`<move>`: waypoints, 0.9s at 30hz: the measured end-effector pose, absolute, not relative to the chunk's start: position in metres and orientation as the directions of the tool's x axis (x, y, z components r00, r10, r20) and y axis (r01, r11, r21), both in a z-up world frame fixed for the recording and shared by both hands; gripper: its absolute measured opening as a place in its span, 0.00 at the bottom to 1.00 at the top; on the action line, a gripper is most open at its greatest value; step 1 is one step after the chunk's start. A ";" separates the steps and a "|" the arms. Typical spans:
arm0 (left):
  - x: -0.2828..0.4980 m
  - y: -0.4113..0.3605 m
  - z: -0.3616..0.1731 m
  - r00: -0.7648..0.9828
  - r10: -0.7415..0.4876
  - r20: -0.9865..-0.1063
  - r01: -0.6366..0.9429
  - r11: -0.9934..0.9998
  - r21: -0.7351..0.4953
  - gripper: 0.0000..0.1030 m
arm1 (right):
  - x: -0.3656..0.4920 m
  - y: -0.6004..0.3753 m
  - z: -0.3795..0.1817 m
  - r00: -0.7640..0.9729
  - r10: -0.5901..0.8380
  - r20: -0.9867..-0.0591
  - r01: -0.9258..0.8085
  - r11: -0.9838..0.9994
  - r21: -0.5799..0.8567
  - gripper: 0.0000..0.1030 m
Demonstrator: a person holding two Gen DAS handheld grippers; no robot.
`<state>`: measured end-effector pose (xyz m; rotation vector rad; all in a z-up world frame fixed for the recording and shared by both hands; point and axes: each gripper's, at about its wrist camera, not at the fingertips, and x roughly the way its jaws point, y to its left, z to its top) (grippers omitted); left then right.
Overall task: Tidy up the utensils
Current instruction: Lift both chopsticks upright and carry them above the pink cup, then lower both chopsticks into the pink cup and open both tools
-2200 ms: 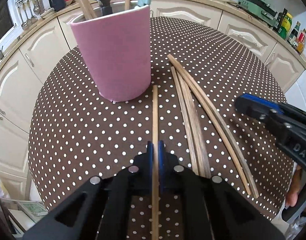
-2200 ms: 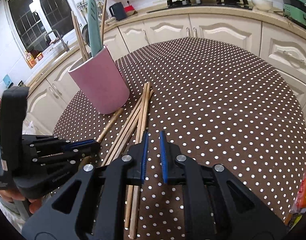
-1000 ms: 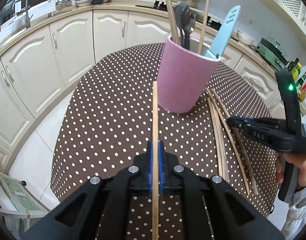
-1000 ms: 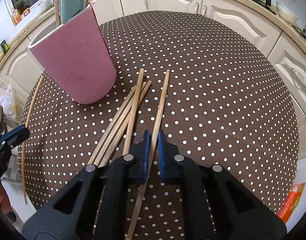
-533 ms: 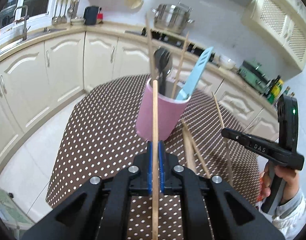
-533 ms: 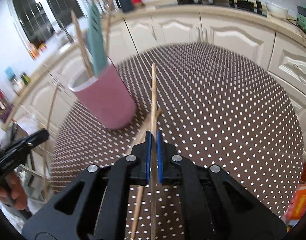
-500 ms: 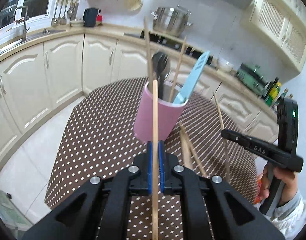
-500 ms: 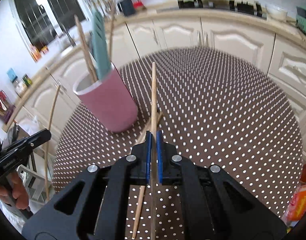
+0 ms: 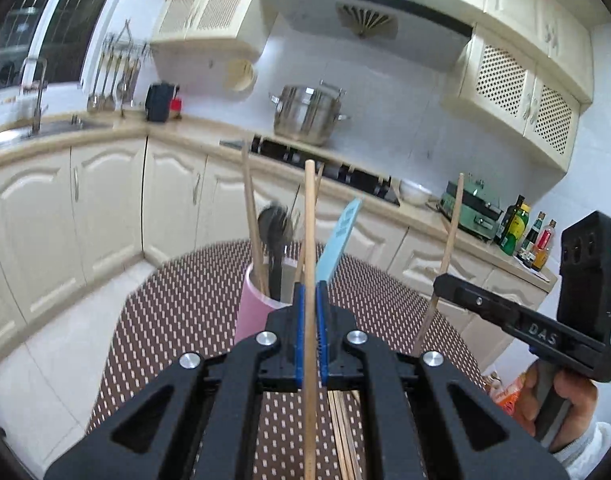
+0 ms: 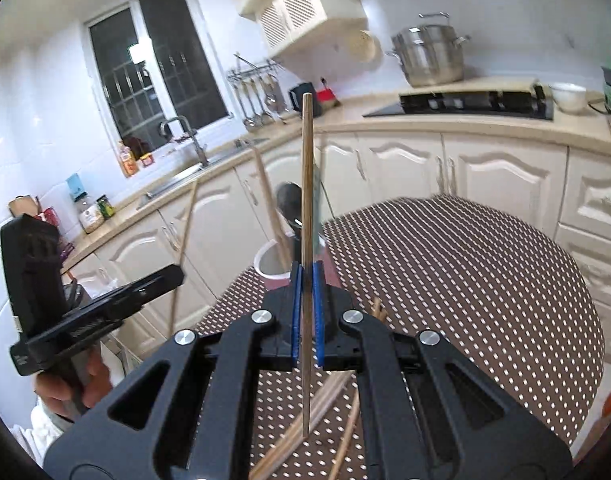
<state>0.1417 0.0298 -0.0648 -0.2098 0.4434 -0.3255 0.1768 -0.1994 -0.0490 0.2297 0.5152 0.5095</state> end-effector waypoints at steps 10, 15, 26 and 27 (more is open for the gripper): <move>0.163 0.004 -0.034 0.927 -0.317 -0.199 0.281 0.941 -0.190 0.05 | 0.186 -0.163 -0.025 0.791 0.515 -0.331 -0.441 0.854 0.276 0.06; 0.180 -0.005 -0.021 0.953 -0.275 -0.127 0.252 0.952 -0.173 0.06 | 0.198 -0.153 -0.010 0.822 0.502 -0.269 -0.445 0.861 0.247 0.06; 0.216 0.005 -0.014 0.986 -0.167 -0.001 0.161 0.956 -0.244 0.06 | 0.230 -0.142 -0.003 0.860 0.479 -0.177 -0.431 0.866 0.253 0.06; 0.218 0.007 -0.014 0.986 -0.164 0.006 0.161 0.954 -0.252 0.06 | 0.232 -0.141 -0.003 0.860 0.480 -0.175 -0.431 0.866 0.253 0.06</move>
